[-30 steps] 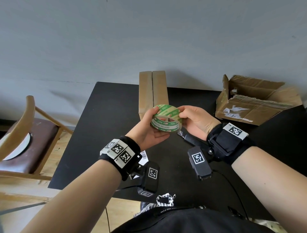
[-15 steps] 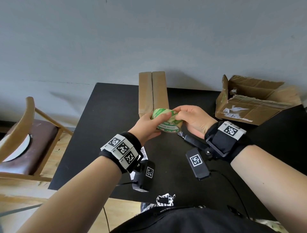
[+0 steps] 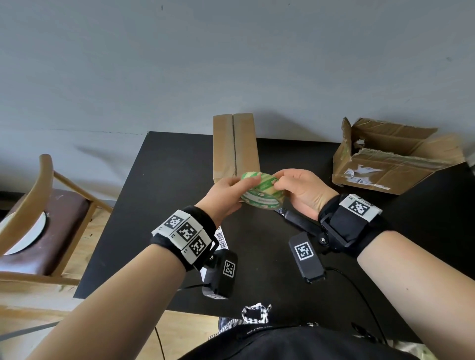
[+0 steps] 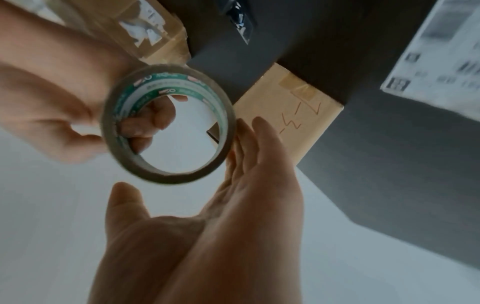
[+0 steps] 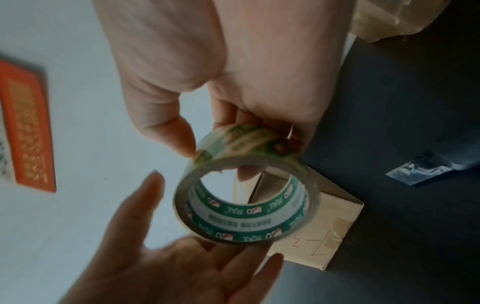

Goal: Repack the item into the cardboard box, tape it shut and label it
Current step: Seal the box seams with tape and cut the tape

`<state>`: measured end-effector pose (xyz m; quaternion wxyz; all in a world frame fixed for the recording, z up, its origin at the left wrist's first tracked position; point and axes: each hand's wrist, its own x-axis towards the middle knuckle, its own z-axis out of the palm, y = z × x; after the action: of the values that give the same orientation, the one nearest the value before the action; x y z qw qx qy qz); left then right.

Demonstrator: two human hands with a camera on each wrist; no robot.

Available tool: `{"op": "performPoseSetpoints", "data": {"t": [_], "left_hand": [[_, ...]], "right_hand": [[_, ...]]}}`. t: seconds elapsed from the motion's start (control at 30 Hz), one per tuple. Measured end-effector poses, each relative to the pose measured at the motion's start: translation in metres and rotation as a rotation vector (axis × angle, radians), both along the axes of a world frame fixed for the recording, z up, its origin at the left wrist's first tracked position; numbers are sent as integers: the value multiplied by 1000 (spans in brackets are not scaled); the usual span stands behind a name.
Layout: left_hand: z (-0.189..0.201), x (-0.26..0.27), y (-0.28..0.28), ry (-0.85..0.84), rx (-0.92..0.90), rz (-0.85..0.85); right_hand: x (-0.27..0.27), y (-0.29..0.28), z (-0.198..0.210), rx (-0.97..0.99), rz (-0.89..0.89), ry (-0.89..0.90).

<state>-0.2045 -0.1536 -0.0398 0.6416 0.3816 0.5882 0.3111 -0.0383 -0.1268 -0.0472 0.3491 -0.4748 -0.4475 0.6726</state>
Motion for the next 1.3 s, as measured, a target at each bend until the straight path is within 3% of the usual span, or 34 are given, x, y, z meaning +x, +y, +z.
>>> {"op": "performPoseSetpoints", "data": {"t": [0.13,0.27,0.57,0.8,1.0,1.3], "left_hand": [[-6,6,1,210,117,-59],[-13,3,3,101,108,-4],[-4,-2,-3,-225,-47,23],[-2,-5,-3,-254,-76,66],[-3,5,0,-52,59,-14],[-4,0,-5,-220,-25,104]], "right_hand": [[-3,-3,-1,71,48,-161],[-3,-3,2,77,69,-153],[5,2,0,-20,56,81],[6,0,1,-18,37,99],[-6,-5,2,29,39,19],[-7,-2,4,-5,79,60]]}}
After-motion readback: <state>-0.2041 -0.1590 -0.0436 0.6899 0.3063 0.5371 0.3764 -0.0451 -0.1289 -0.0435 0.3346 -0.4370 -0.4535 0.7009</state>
